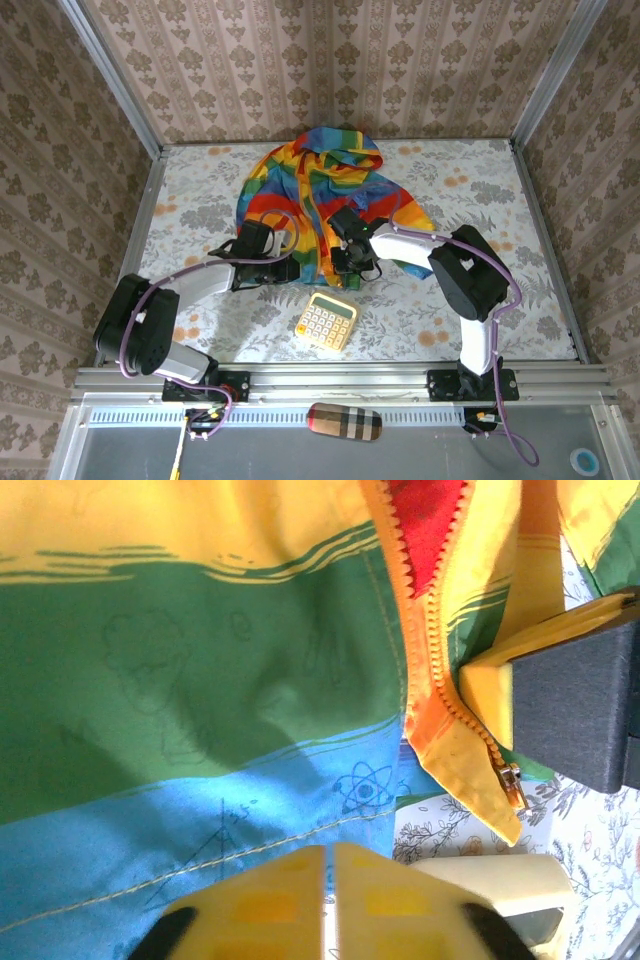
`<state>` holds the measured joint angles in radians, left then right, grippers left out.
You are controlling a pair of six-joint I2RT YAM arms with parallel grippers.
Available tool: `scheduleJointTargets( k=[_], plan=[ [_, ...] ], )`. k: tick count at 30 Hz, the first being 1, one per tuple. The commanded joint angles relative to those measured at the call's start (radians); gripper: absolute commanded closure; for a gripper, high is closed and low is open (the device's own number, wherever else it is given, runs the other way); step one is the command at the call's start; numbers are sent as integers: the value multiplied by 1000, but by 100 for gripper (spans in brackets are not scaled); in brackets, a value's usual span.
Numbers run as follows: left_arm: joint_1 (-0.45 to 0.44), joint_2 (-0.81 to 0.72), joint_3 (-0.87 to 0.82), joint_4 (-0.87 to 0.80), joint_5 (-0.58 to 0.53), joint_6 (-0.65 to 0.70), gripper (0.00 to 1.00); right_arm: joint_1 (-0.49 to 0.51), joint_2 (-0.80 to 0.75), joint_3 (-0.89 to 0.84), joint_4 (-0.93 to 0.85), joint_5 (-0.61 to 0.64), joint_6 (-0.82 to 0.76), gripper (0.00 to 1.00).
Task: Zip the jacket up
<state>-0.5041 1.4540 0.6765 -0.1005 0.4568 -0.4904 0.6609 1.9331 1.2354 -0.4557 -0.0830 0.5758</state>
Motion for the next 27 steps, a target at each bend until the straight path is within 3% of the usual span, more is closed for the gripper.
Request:
scheduleJointTargets(
  k=[1, 3, 7, 15, 17, 19, 21, 27],
  plan=[
    [-24, 8, 29, -17, 9, 28, 73, -18, 61, -34, -111, 108, -11, 93],
    [-70, 12, 68, -77, -49, 61, 65, -18, 60, -36, -109, 104, -11, 93],
    [-145, 55, 123, -151, -163, 84, 60, -18, 59, -39, -102, 104, -10, 93],
    [-241, 121, 187, -209, -381, 127, 58, -17, 58, -43, -96, 97, -7, 93],
    [-254, 130, 206, -236, -416, 141, 68, -17, 58, -44, -95, 98, -7, 93],
    [-266, 107, 207, -239, -436, 151, 88, -17, 58, -45, -95, 101, -7, 93],
    [-265, 65, 188, -217, -439, 151, 100, -17, 57, -49, -96, 103, -7, 94],
    [-208, -53, 142, -205, -376, 129, 100, -18, 69, -53, -89, 95, -7, 95]
  ],
)
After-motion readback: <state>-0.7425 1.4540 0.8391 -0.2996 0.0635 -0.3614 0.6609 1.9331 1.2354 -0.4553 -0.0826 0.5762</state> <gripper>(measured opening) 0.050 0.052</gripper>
